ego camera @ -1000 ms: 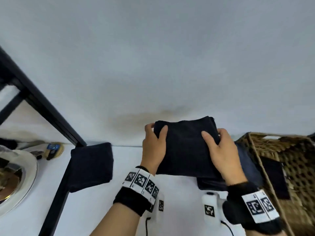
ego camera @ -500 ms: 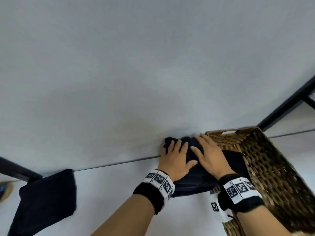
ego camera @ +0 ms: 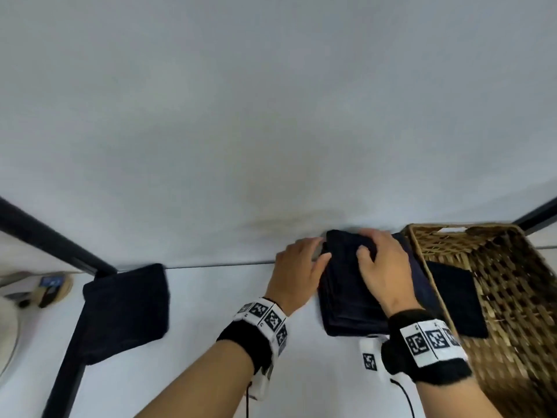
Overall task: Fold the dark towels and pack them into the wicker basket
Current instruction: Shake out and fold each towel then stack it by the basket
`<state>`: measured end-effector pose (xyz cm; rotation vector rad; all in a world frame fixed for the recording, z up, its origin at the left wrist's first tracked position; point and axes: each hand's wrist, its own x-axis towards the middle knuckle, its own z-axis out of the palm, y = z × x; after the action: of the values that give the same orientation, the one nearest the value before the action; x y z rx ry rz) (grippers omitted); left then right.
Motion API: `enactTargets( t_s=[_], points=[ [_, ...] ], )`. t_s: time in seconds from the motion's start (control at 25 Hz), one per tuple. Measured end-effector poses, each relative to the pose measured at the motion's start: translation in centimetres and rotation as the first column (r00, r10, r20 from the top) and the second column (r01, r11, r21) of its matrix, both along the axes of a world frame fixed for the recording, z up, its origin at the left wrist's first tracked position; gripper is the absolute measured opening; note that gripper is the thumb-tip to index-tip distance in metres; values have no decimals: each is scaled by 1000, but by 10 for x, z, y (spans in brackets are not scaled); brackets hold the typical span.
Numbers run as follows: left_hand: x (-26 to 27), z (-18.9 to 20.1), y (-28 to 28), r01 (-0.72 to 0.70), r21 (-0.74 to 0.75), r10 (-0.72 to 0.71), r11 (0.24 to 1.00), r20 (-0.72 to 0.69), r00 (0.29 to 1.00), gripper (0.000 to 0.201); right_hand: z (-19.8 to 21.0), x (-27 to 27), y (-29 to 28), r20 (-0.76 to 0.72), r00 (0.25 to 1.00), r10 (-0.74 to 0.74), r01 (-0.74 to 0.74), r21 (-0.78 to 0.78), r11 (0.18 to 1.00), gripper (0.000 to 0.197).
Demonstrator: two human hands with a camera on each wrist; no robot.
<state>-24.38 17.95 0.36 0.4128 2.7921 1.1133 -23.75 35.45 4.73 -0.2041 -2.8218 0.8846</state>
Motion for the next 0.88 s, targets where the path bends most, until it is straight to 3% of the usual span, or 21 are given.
enactTargets(
  t_s=[0.12,0.2,0.32,0.4,0.52,0.6,0.72,0.8,0.88],
  points=[
    [13,-33,-106,-259,-181,256,949,-39,966,40,1,4,-108,-3,982,190,-184,-273,944,27],
    [30,-55,-181,-351,-413,428,840,108,897,33,-29,9,-180,62,934,353,-308,-362,880,27],
    [57,-79,-266,-285,-641,577,713,304,758,48,-89,17,-267,255,816,519,-387,-428,817,31],
    [70,-98,-295,-180,-727,570,662,333,751,61,-124,25,-314,375,690,619,-479,-404,779,35],
    [77,-110,-309,-91,-752,393,653,234,889,54,-159,34,-357,481,563,672,-591,-334,734,41],
    [76,-113,-318,-70,-717,326,693,225,918,34,-173,39,-374,509,554,659,-633,-257,730,39],
    [79,-99,-330,-244,-547,376,801,141,916,28,-172,42,-383,423,624,657,-617,-249,746,30],
    [78,-81,-333,-379,-365,433,850,78,898,18,-154,35,-382,312,701,642,-575,-284,767,21],
    [72,-51,-332,-422,-199,444,884,81,892,11,-122,25,-376,239,762,602,-541,-274,795,16]
  ],
)
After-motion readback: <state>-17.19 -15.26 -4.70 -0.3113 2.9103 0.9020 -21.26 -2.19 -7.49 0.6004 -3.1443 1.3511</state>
